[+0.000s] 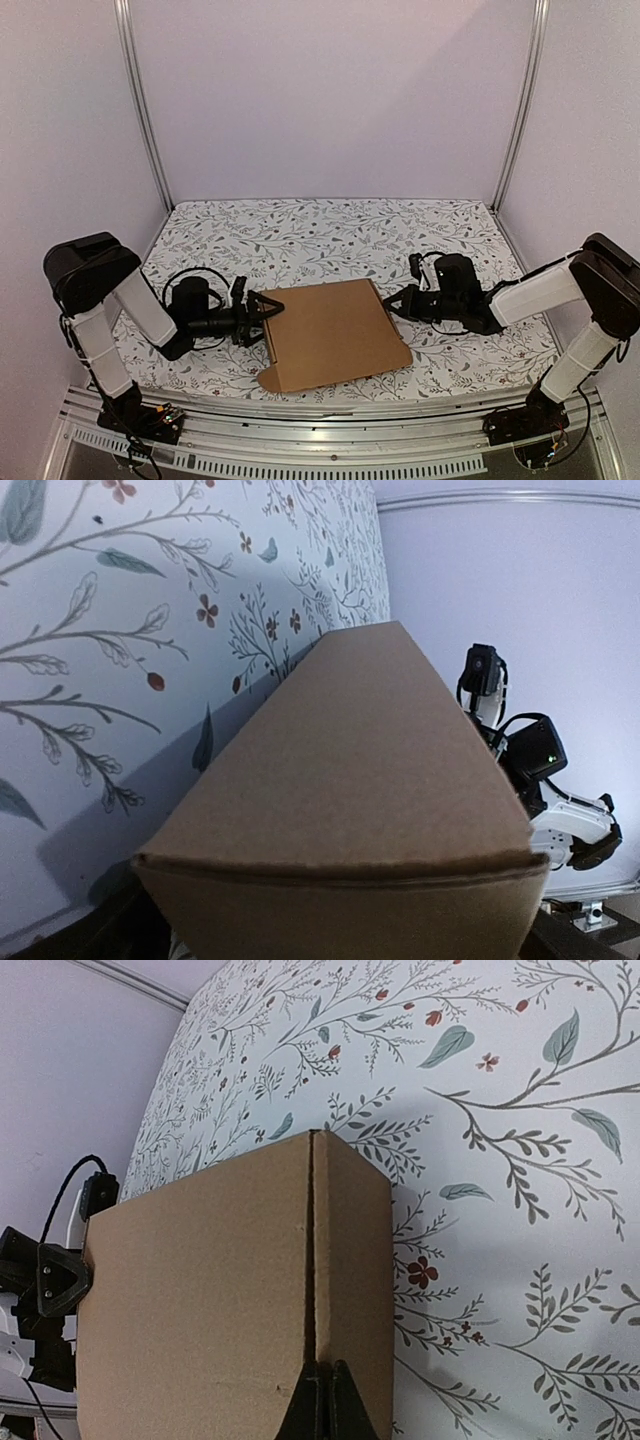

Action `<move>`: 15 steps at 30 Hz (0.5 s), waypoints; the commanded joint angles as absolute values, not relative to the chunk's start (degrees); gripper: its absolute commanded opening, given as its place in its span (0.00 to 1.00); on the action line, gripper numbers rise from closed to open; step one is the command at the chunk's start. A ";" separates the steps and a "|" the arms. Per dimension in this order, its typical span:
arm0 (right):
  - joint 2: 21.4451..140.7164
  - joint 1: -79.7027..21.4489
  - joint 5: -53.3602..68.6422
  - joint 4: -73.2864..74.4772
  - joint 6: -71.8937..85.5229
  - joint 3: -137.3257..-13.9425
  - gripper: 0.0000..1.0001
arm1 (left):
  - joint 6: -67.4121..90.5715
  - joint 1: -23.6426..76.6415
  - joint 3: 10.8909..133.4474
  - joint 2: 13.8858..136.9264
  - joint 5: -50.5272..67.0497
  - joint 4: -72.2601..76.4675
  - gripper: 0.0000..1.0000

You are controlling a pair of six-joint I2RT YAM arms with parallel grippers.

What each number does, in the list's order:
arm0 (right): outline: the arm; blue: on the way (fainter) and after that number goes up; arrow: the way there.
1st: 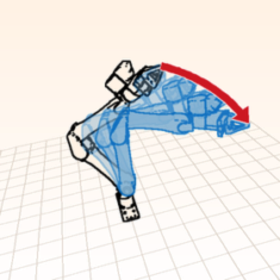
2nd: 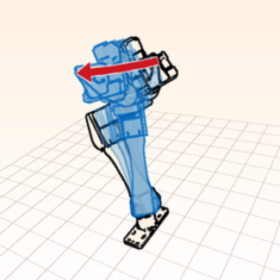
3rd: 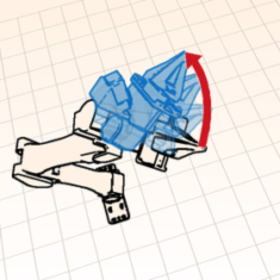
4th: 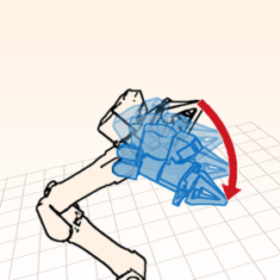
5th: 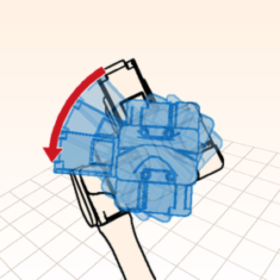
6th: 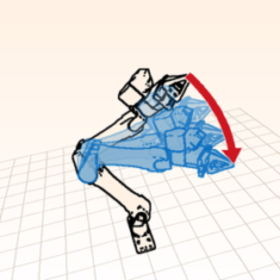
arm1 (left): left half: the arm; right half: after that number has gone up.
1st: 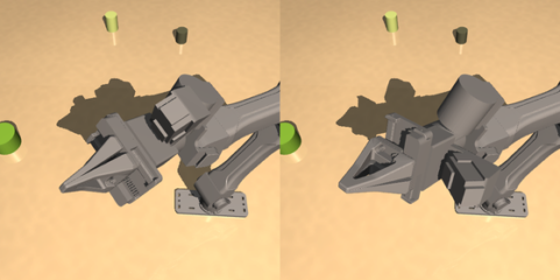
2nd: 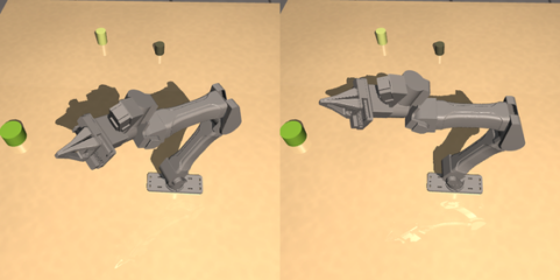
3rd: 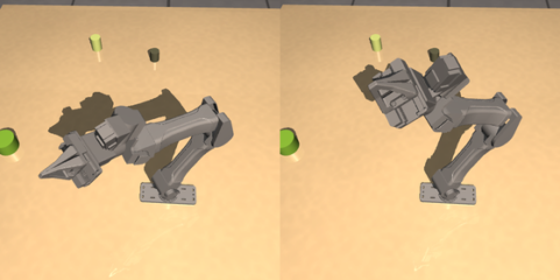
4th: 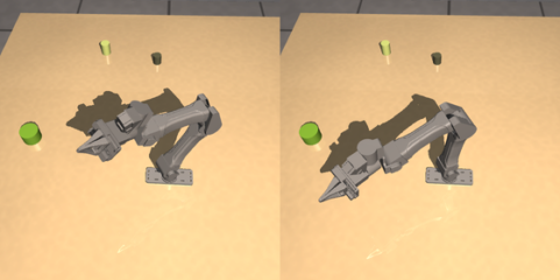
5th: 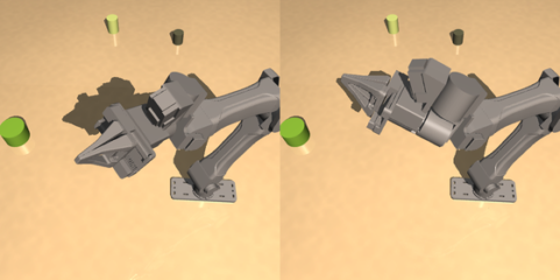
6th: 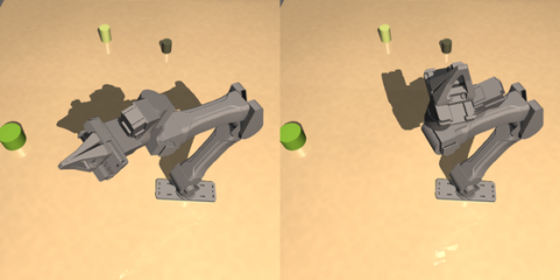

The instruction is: Fold the paper box

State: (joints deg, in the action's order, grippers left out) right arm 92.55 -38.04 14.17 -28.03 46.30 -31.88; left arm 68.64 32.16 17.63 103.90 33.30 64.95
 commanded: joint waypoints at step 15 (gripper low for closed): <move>92.43 -37.74 11.14 -17.66 46.19 -29.08 0.00 | 75.41 33.31 16.30 113.19 35.98 75.89 0.69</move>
State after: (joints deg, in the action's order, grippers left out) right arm 91.57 -37.95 13.85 -27.20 46.30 -31.42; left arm 75.66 32.67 16.82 111.90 35.22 77.49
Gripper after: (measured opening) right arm 0.009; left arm 0.744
